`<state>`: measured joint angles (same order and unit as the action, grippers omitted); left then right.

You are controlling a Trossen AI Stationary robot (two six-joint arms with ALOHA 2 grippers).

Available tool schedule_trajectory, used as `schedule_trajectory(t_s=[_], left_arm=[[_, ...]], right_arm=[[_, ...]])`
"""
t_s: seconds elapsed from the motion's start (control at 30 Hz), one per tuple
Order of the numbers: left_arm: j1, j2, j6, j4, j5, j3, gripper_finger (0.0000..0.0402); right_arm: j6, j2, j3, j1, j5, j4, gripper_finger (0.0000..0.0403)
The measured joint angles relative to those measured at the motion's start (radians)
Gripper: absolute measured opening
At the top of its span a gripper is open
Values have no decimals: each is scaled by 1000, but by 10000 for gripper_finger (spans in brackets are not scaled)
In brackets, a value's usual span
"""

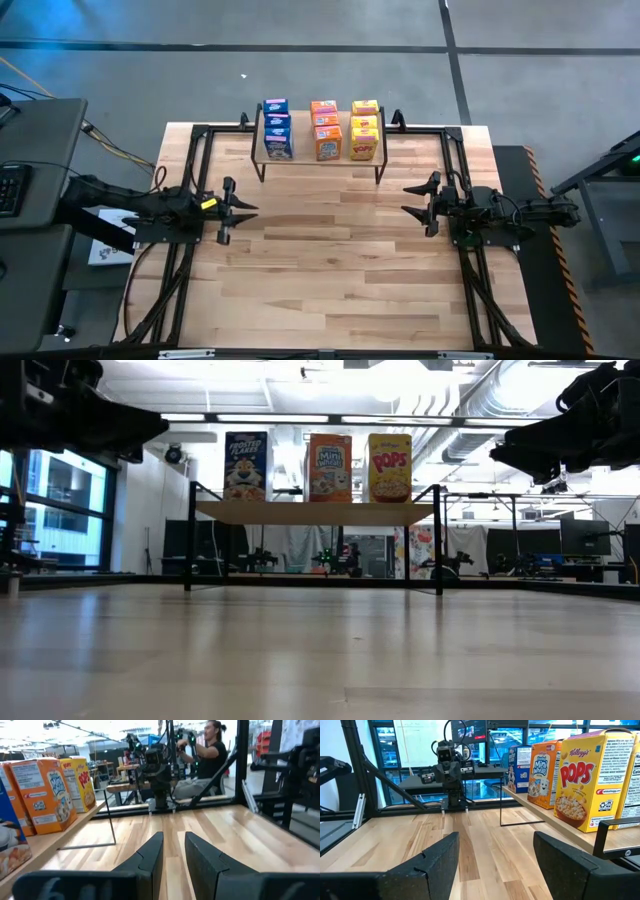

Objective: Stack cereal on shelf
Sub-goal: Return to Home Position

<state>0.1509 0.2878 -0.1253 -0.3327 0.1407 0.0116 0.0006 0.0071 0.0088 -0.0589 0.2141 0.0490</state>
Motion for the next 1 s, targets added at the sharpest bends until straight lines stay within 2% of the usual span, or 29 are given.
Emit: schedule_trajectory(t_s=[0.1,0.27,0.47,0.63,0.8,1.0], left_arm=[[0,-12,-18,47,22,0,72],[0,-21,-9,149,116,0,72],[0,-55,-8,172,131,0,72],[0,-156,-42,192,127,0,72],[0,-280,-69,252,26,0,72],[0,-285,-79,260,2,8,72]], right_arm=[[0,0,0,0,0,0,248],[0,0,0,0,0,0,248],[0,0,0,0,0,0,248],[0,0,0,0,0,0,248],[0,0,0,0,0,0,248],[0,0,0,0,0,0,248]])
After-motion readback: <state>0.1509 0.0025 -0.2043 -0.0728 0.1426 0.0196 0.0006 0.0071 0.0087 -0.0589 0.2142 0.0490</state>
